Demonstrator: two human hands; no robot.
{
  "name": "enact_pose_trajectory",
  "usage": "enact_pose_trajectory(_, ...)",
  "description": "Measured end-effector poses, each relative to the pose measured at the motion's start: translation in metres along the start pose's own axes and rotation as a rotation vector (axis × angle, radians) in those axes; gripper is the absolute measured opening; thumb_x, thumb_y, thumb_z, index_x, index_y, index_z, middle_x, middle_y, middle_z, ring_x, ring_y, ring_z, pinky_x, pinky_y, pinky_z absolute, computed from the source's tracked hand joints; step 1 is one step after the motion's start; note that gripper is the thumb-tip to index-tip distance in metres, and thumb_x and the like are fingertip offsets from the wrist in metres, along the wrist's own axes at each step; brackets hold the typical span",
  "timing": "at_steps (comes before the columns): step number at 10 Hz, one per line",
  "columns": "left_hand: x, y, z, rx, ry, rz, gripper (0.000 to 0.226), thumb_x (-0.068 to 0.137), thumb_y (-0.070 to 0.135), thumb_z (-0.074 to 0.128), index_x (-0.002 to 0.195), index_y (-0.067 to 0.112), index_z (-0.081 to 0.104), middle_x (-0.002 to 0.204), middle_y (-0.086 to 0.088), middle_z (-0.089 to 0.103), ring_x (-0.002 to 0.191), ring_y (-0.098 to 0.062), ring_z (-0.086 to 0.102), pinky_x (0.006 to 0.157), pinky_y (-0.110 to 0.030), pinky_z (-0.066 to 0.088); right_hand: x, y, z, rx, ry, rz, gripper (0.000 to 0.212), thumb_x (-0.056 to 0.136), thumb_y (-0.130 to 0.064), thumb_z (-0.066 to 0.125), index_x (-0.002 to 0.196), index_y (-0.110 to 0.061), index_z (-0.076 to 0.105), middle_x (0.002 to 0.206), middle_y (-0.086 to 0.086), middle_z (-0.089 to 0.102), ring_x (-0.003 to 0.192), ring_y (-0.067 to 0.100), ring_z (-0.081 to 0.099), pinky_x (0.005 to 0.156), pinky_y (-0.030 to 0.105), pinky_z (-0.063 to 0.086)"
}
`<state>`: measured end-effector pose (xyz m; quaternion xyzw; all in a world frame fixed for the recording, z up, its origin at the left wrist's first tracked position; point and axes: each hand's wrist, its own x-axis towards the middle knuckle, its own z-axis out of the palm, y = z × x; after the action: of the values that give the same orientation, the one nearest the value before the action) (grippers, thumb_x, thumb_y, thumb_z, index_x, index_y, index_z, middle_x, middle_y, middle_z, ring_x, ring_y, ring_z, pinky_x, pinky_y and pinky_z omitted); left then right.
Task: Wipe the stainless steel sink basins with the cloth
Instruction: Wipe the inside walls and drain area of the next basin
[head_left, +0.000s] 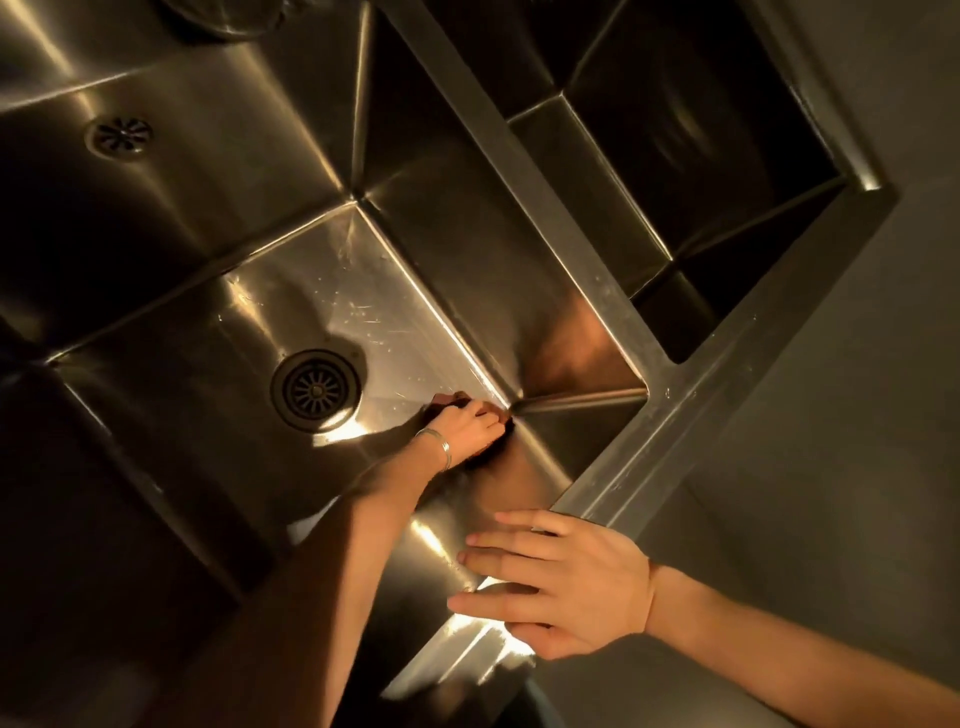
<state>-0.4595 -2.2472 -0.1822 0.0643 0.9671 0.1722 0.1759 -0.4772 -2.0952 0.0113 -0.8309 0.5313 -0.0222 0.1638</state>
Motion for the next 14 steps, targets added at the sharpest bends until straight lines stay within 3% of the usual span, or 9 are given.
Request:
enact_pose_trajectory(3,-0.006,-0.013,-0.003,-0.100,0.028,-0.001,0.057,0.078,0.010,0.067,0.130,0.018,0.045,0.142,0.001,0.039,0.129,-0.028,0.035,0.087,-0.042,0.050,-0.001,0.001,0.002,0.020,0.042,0.028,0.048,0.090,-0.034,0.046,0.137,-0.028,0.047,0.121,0.002,0.064,0.122,0.018,0.054,0.111,0.035,0.034)
enact_pose_trajectory(4,-0.022,-0.001,-0.034,-0.160,0.538,0.064,0.041,0.063,-0.002,0.075,0.101,0.013,0.068,0.120,-0.003,0.064,0.112,-0.029,0.057,0.065,-0.035,0.058,-0.001,0.001,0.003,0.030,0.058,0.034,0.048,0.088,-0.033,0.049,0.136,-0.028,0.049,0.119,0.003,0.065,0.120,0.019,0.054,0.110,0.036,0.035)
enact_pose_trajectory(5,-0.021,0.005,-0.083,-0.153,1.019,0.129,0.025,0.082,-0.003,0.059,0.092,0.016,0.072,0.115,-0.002,0.067,0.113,-0.023,0.055,0.078,-0.028,0.055,-0.001,0.000,0.004,0.017,0.066,0.037,0.049,0.087,-0.032,0.051,0.136,-0.028,0.049,0.119,0.004,0.065,0.120,0.020,0.055,0.108,0.037,0.037)
enact_pose_trajectory(6,-0.009,-0.001,-0.133,-0.152,1.205,0.122,0.025,0.087,0.001,0.050,0.089,0.014,0.071,0.111,-0.008,0.068,0.114,-0.022,0.048,0.081,-0.028,0.053,0.000,-0.001,0.003,0.006,0.058,0.034,0.050,0.086,-0.033,0.052,0.136,-0.029,0.050,0.118,0.003,0.065,0.120,0.019,0.055,0.107,0.036,0.038)
enact_pose_trajectory(7,0.000,-0.016,-0.133,-0.105,1.118,0.066,0.018,0.081,0.001,0.057,0.086,0.010,0.072,0.107,-0.010,0.069,0.108,-0.026,0.054,0.071,-0.036,0.057,0.000,0.000,0.004,0.008,0.061,0.034,0.050,0.086,-0.032,0.052,0.136,-0.027,0.049,0.116,0.003,0.065,0.118,0.020,0.055,0.109,0.036,0.037)
enact_pose_trajectory(9,0.002,-0.030,-0.104,0.013,0.241,-0.087,0.033,0.094,0.019,0.046,0.126,0.017,0.051,0.143,-0.003,0.038,0.134,-0.023,0.027,0.101,-0.035,0.036,0.000,0.000,-0.003,0.025,-0.007,0.021,0.046,0.089,-0.031,0.049,0.135,-0.027,0.051,0.117,0.002,0.064,0.116,0.020,0.056,0.107,0.036,0.037)
enact_pose_trajectory(10,0.004,-0.023,-0.099,-0.120,0.419,-0.065,0.037,0.088,0.021,0.057,0.125,0.019,0.054,0.140,-0.006,0.042,0.132,-0.024,0.033,0.104,-0.044,0.037,0.001,0.002,-0.006,0.041,-0.015,0.016,0.045,0.090,-0.031,0.051,0.135,-0.027,0.051,0.121,0.001,0.062,0.120,0.018,0.053,0.109,0.036,0.035)
enact_pose_trajectory(11,-0.007,-0.018,-0.123,-0.110,0.853,-0.039,0.043,0.073,0.023,0.075,0.113,0.023,0.059,0.122,-0.004,0.057,0.114,-0.018,0.046,0.087,-0.041,0.053,-0.003,0.005,-0.009,0.110,-0.031,-0.001,0.047,0.091,-0.026,0.052,0.138,-0.025,0.047,0.129,0.001,0.057,0.130,0.018,0.045,0.112,0.038,0.032)
enact_pose_trajectory(14,0.004,-0.087,-0.118,-0.571,0.767,-0.389,0.027,0.088,0.029,0.057,0.114,0.020,0.055,0.121,0.003,0.050,0.106,-0.019,0.052,0.091,-0.028,0.032,0.004,0.111,-0.077,-0.081,-0.181,-0.039,0.044,0.092,-0.025,0.045,0.134,-0.017,0.052,0.129,0.005,0.058,0.125,0.019,0.049,0.114,0.039,0.028)
